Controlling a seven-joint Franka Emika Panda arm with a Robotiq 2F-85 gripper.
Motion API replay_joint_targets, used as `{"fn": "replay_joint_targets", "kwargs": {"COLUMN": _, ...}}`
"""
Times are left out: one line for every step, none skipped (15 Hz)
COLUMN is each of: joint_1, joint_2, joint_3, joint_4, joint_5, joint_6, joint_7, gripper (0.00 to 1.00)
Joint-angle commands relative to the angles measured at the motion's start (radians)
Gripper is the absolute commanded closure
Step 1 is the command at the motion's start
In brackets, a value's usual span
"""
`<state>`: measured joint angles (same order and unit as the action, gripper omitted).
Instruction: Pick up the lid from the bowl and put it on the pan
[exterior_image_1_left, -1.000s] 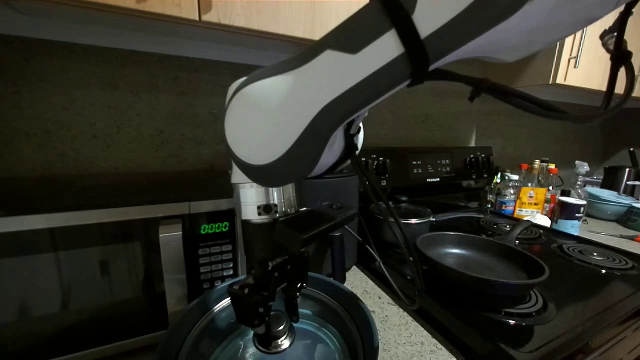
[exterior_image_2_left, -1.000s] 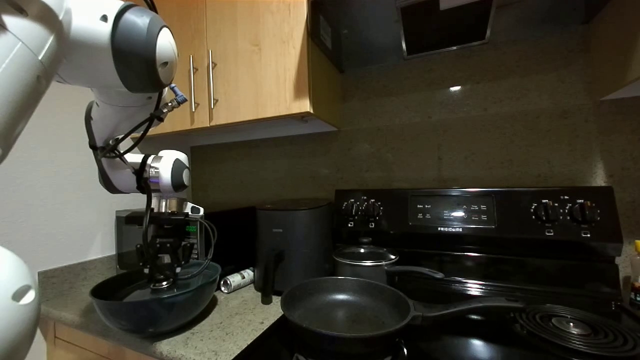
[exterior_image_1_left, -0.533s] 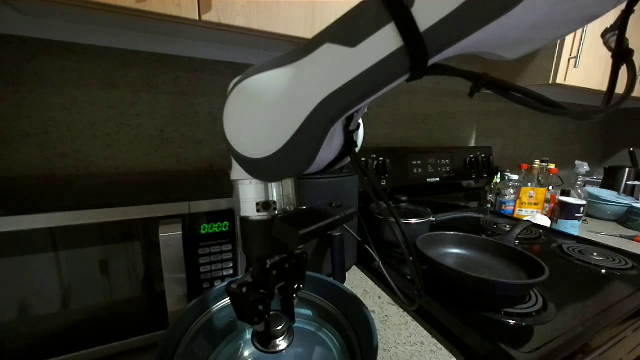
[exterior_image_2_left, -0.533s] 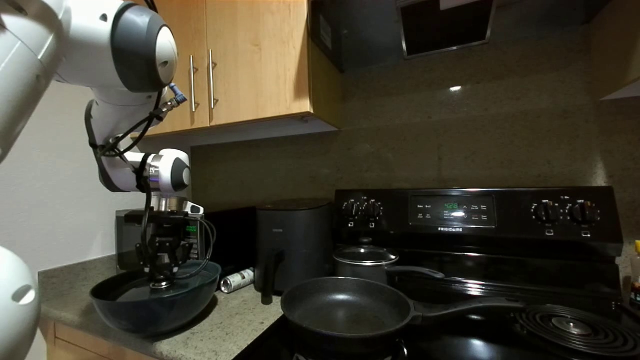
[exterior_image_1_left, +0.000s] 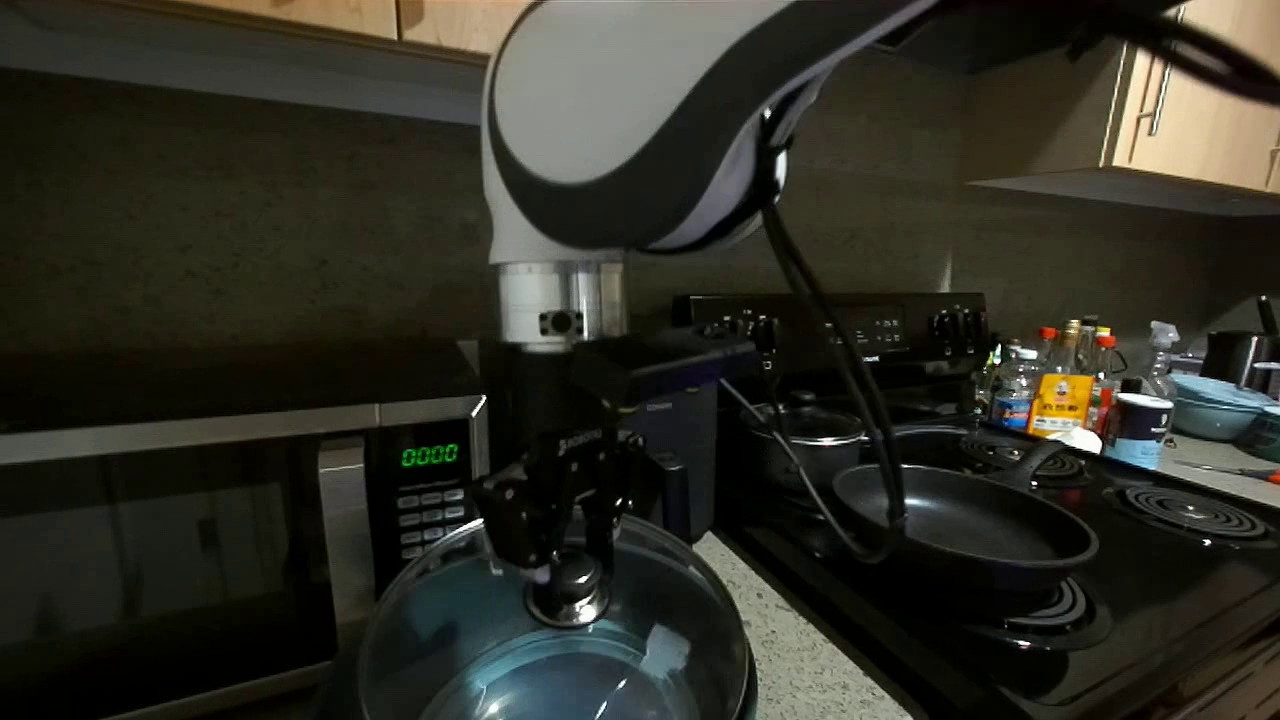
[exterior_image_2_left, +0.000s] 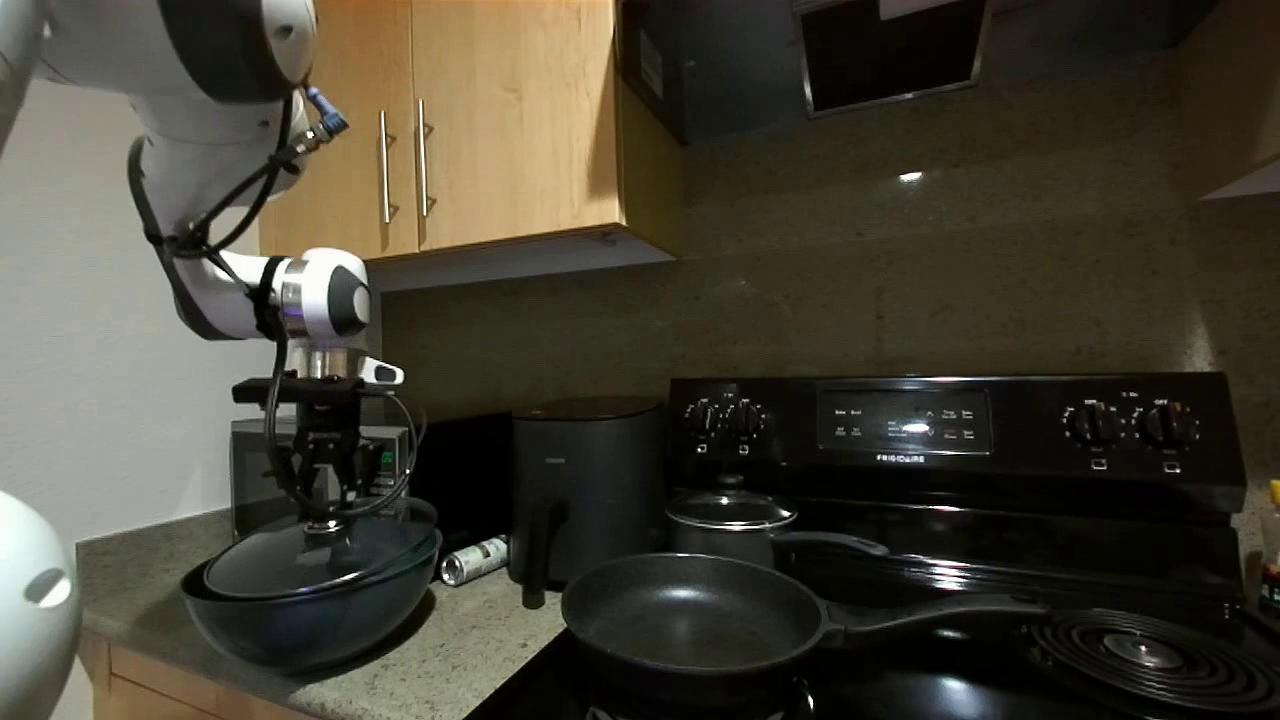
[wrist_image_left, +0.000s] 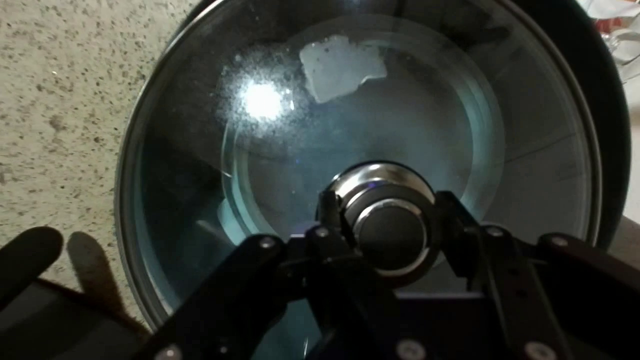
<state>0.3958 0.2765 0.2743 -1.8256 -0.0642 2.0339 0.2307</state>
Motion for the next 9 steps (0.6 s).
{"fn": "replay_joint_targets", "kwargs": {"joint_1": 0.014, "joint_2": -0.236, "joint_3": 0.001, "joint_4": -0.15, "joint_5": -0.06, "joint_6": 0.006, "joint_7": 0.14, "gripper": 0.75}}
{"fn": "replay_joint_targets", "kwargs": {"joint_1": 0.011, "joint_2": -0.283, "joint_3": 0.01, "joint_4": -0.169, "joint_5": -0.066, "joint_6": -0.015, "joint_7": 0.155, "gripper": 0.75}}
{"fn": "replay_joint_targets", "kwargs": {"joint_1": -0.001, "joint_2": -0.146, "joint_3": 0.015, "joint_4": -0.075, "joint_5": -0.042, "joint_6": -0.008, "joint_7": 0.102, "gripper": 0.5}}
{"fn": "replay_joint_targets", "kwargs": {"joint_1": -0.003, "joint_2": -0.191, "joint_3": 0.022, "joint_4": -0.1, "joint_5": -0.046, "joint_6": -0.012, "joint_7": 0.118, "gripper": 0.5}}
{"fn": "replay_joint_targets", "kwargs": {"joint_1": -0.006, "joint_2": -0.226, "joint_3": 0.026, "joint_4": -0.121, "joint_5": -0.045, "joint_6": -0.016, "joint_7": 0.125, "gripper": 0.5}}
{"fn": "replay_joint_targets", "kwargs": {"joint_1": -0.007, "joint_2": -0.248, "joint_3": 0.029, "joint_4": -0.137, "joint_5": -0.045, "joint_6": -0.016, "joint_7": 0.129, "gripper": 0.75}}
{"fn": "replay_joint_targets", "kwargs": {"joint_1": -0.017, "joint_2": -0.257, "joint_3": 0.023, "joint_4": -0.156, "joint_5": -0.029, "joint_6": 0.005, "joint_7": 0.143, "gripper": 0.75}}
{"fn": "replay_joint_targets", "kwargs": {"joint_1": -0.025, "joint_2": -0.268, "joint_3": 0.017, "joint_4": -0.174, "joint_5": -0.016, "joint_6": 0.019, "joint_7": 0.152, "gripper": 0.75}}
{"fn": "replay_joint_targets", "kwargs": {"joint_1": -0.04, "joint_2": -0.31, "joint_3": 0.005, "joint_4": -0.232, "joint_5": -0.001, "joint_6": 0.052, "joint_7": 0.2, "gripper": 0.75}}
